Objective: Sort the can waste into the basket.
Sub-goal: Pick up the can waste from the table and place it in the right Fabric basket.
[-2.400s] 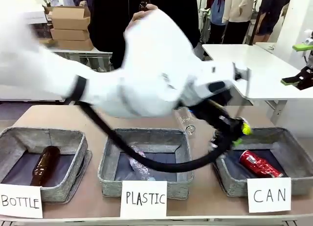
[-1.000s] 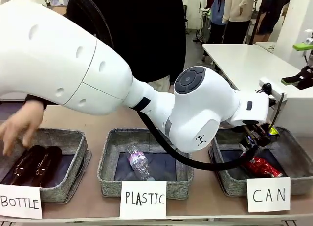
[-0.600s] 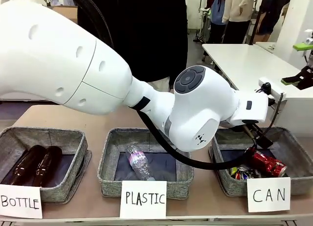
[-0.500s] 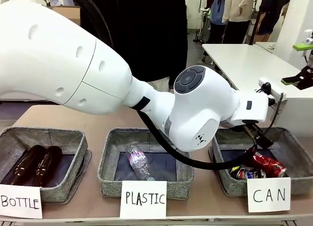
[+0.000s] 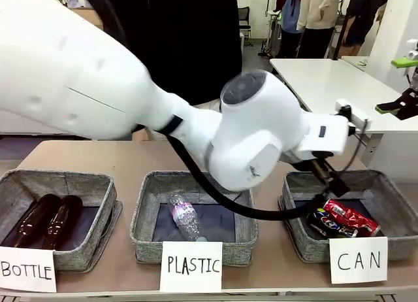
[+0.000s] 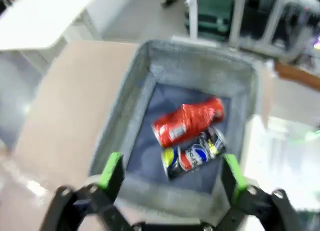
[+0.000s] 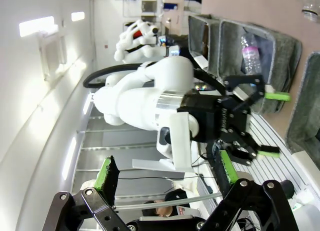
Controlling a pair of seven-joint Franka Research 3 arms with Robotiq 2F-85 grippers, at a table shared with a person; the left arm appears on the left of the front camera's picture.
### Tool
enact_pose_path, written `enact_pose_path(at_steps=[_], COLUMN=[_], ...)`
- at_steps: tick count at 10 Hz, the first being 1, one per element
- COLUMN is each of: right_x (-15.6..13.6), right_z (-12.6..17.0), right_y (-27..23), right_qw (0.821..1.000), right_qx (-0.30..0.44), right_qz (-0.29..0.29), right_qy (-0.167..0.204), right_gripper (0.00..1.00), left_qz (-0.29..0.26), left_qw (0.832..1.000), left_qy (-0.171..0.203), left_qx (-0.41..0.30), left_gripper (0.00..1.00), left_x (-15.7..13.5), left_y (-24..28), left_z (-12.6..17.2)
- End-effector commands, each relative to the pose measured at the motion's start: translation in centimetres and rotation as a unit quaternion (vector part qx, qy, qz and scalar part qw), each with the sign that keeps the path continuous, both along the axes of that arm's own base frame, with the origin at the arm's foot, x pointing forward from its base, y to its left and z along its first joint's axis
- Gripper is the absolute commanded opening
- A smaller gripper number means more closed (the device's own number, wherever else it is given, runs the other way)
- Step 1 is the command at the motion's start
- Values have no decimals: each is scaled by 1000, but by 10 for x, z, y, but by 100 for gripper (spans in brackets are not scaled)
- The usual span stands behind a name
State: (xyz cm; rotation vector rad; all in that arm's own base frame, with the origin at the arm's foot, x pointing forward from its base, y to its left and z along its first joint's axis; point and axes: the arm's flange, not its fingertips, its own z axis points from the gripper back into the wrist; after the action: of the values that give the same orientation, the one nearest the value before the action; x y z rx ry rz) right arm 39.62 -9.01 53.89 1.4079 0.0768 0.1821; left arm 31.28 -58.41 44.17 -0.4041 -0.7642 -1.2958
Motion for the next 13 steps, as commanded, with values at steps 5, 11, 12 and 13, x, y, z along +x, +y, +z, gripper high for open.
enact_pose_path(at_steps=[5, 11, 12, 13], right_x=[-2, -2, -2, -2], right_z=[1, 1, 1, 1], right_y=[-2, -2, -2, -2], right_qw=[1000, 1000, 1000, 1000], right_qx=[-1, -1, -1, -1], right_qz=[7, 7, 7, 7], right_qy=[-11, -11, -11, -11], right_gripper=[100, 100, 100, 100], left_qz=[252, 344, 321, 306], left_qw=[940, 764, 738, 719], left_qy=[228, 393, 409, 424], left_qx=[39, -378, -430, -459], left_gripper=[100, 100, 100, 100], left_x=[41, 36, 33, 34], left_y=[331, 602, 621, 633], left_z=[134, 98, 81, 62])
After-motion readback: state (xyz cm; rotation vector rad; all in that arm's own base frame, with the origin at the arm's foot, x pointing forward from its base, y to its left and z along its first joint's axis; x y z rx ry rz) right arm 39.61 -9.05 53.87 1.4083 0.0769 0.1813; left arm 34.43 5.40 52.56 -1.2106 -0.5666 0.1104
